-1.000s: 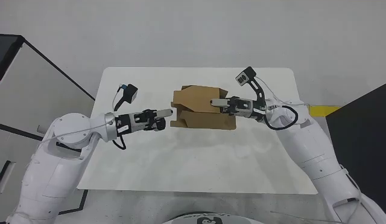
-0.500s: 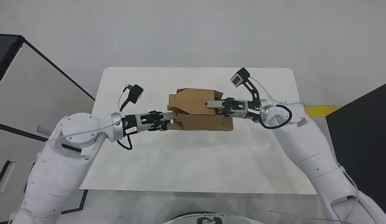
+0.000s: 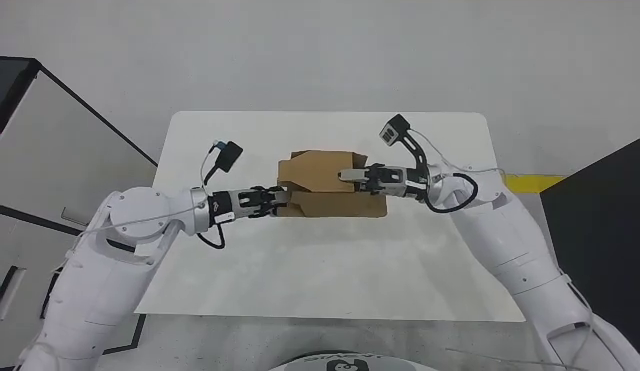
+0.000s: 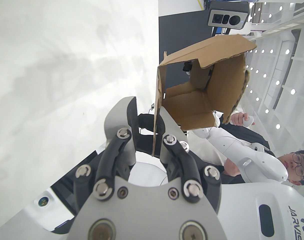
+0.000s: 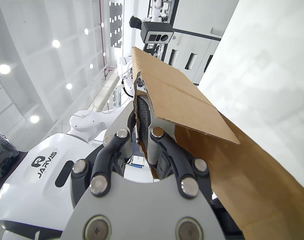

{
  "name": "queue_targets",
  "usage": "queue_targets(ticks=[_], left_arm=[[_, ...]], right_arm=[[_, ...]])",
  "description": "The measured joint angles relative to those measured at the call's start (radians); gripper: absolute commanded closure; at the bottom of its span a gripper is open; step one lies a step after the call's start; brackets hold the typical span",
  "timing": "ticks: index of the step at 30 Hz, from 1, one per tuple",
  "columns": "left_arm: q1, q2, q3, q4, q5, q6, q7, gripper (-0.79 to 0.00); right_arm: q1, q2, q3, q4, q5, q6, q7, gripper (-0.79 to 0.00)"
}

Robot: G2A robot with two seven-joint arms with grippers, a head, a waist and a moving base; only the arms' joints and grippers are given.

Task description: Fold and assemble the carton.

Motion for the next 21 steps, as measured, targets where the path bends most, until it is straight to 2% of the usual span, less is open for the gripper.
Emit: queue_targets(ticks=[4,19,20,21], left_arm=[[-0.005,0.0,-0.004,0.01,-0.016,0.004,0.01,0.0],[-0.007,0.0,-0.007,0.022,-0.044,0.005,0.033,0.0],[-0.007,0.0,-0.007,0.022,-0.045,0.005,0.034,-0.006],[-0.007,0.0,-0.007,0.022,-0.045,0.005,0.034,-0.154]], right_arm=[[0.001,-0.001,-0.001,0.006,0.012,-0.01,0.03,0.0],[-0.005,0.0,-0.01,0.008,0.012,-0.007,0.082,0.0],[-0.005,0.0,-0.01,0.008,0.011,-0.007,0.082,0.0],[-0.005,0.0,-0.01,0.007,0.011,-0.006,0.081,0.0]])
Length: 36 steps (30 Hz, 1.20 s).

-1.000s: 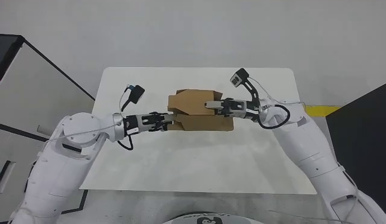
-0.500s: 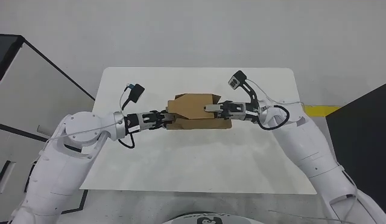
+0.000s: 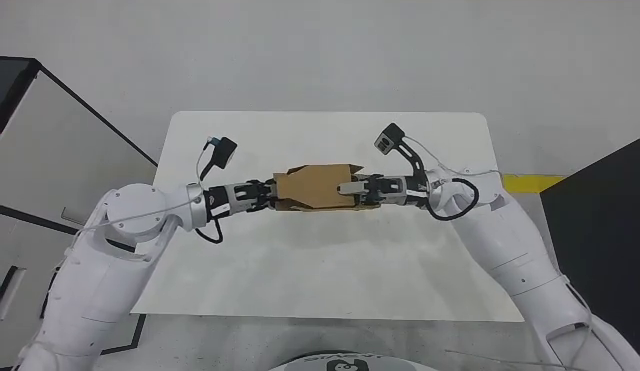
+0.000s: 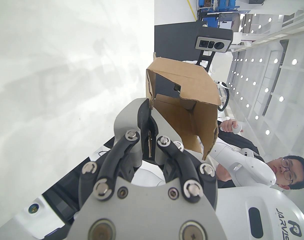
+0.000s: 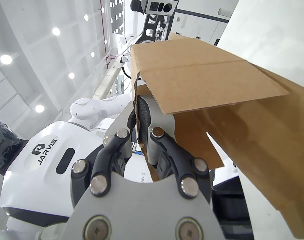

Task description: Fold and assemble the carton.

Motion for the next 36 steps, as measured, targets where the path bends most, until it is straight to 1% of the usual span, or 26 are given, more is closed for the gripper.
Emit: queue_targets(ticks=[1,2,3,9,15,16,17,18,19,21,25,29,32,36], left_arm=[[0.0,0.0,0.0,0.0,-0.001,0.0,0.0,-0.372],[0.001,0.0,-0.001,0.0,-0.002,0.0,-0.001,-0.723],[0.002,0.001,-0.001,0.0,-0.002,-0.001,-0.002,-0.785],[0.01,0.003,-0.021,0.003,-0.008,-0.002,0.009,-0.785],[0.025,0.008,-0.066,0.013,-0.007,-0.003,0.028,-0.785],[0.029,0.01,-0.077,0.014,-0.007,-0.003,0.03,-0.708],[0.033,0.011,-0.086,0.015,-0.007,-0.003,0.032,-0.536],[0.037,0.012,-0.095,0.015,-0.008,-0.003,0.035,-0.292],[0.043,0.013,-0.108,0.015,-0.012,-0.002,0.038,0.0],[0.053,0.014,-0.125,0.016,-0.021,0.004,0.05,0.0],[0.068,0.011,-0.15,0.016,-0.048,0.021,0.124,0.0],[0.068,0.011,-0.148,0.013,-0.043,0.016,0.116,0.0],[0.077,0.013,-0.138,-0.011,0.004,-0.011,0.118,0.0],[0.083,0.016,-0.142,-0.04,0.051,0.009,0.119,0.0]], right_arm=[[0.0,0.0,0.0,0.0,-0.002,0.0,-0.003,0.0],[-0.001,0.0,0.001,-0.001,-0.003,-0.002,-0.008,0.0],[-0.002,0.0,0.002,-0.002,-0.004,-0.004,-0.015,0.0],[-0.011,0.001,0.015,-0.005,-0.014,-0.006,-0.063,0.0],[-0.02,0.003,0.029,-0.013,-0.025,-0.004,-0.085,0.0],[-0.022,0.004,0.032,-0.014,-0.027,-0.004,-0.089,0.0],[-0.023,0.004,0.034,-0.016,-0.029,-0.004,-0.092,0.0],[-0.025,0.005,0.037,-0.017,-0.031,-0.004,-0.095,0.0],[-0.027,0.006,0.042,-0.018,-0.033,-0.004,-0.1,0.0],[-0.031,0.007,0.05,-0.019,-0.038,-0.007,-0.112,0.0],[-0.034,0.009,0.06,-0.018,-0.045,-0.014,-0.13,0.0],[-0.034,0.009,0.06,-0.018,-0.045,-0.013,-0.129,0.0],[-0.045,0.008,0.057,-0.032,-0.06,0.002,-0.162,0.0],[-0.048,0.01,0.064,-0.04,-0.076,0.024,-0.188,0.0]])
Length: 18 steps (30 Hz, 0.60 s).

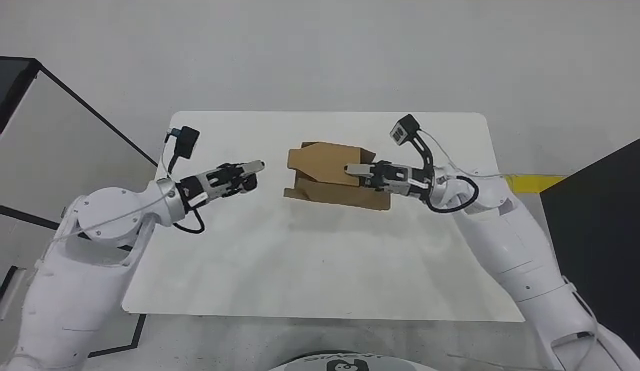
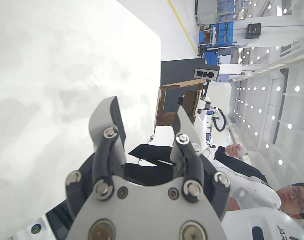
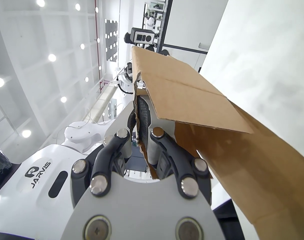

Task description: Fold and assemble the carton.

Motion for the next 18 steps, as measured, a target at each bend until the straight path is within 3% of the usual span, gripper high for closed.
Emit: queue_targets(ticks=[4,9,16,18], left_arm=[[0.006,0.0,-0.014,0.007,0.021,0.082,0.051,0.0],[0.007,0.0,-0.011,-0.002,0.033,0.054,0.056,0.0],[0.05,0.008,0.008,-0.095,0.264,-0.201,0.078,0.0],[0.059,0.01,0.008,-0.116,0.347,-0.219,0.11,0.0]], right_arm=[[0.0,0.001,0.006,-0.003,-0.015,0.005,-0.016,0.0],[0.0,0.001,0.005,-0.003,-0.014,0.005,-0.015,0.0],[-0.009,0.001,0.001,-0.02,-0.02,0.034,-0.025,0.0],[-0.005,0.001,-0.001,-0.016,-0.014,0.046,-0.018,0.0]])
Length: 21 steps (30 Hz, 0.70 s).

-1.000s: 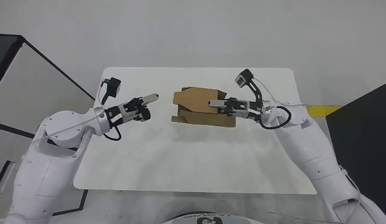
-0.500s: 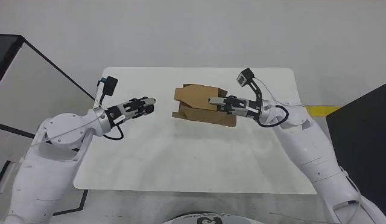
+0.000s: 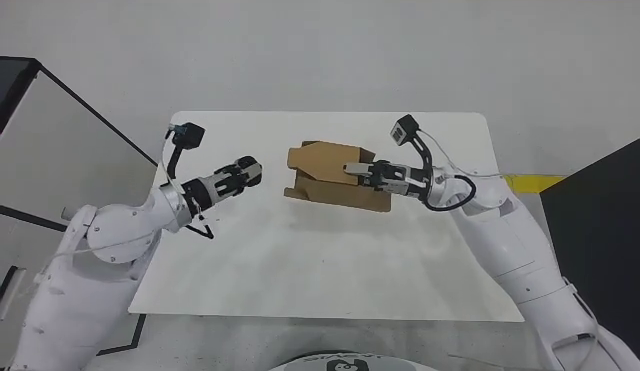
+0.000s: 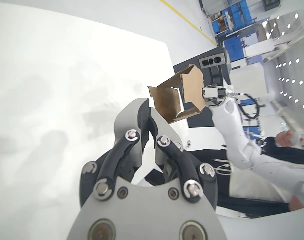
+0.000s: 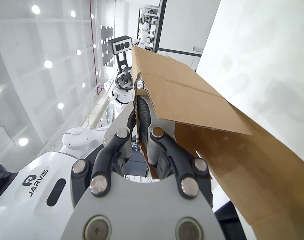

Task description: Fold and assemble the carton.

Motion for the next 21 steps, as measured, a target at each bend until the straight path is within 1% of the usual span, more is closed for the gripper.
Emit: queue_targets(ticks=[2,6,9,13,21], left_arm=[[0.002,0.0,0.0,-0.005,0.06,0.0,0.009,0.0],[0.001,0.0,0.0,-0.003,0.017,0.0,0.006,0.0],[0.003,-0.001,0.021,-0.01,0.042,-0.041,0.004,0.0],[-0.011,-0.004,0.044,0.0,-0.029,-0.089,-0.034,0.0],[-0.035,-0.009,0.071,0.021,-0.049,-0.096,-0.045,0.0]], right_arm=[[0.001,0.0,0.0,0.001,0.001,0.003,0.001,0.0],[0.001,0.0,0.0,0.001,0.001,0.002,0.001,0.0],[-0.007,-0.001,-0.005,-0.011,-0.003,0.0,-0.011,0.0],[-0.011,-0.002,-0.011,-0.027,-0.012,-0.02,-0.012,0.0],[-0.007,-0.005,-0.02,-0.026,-0.005,-0.039,0.008,0.0]])
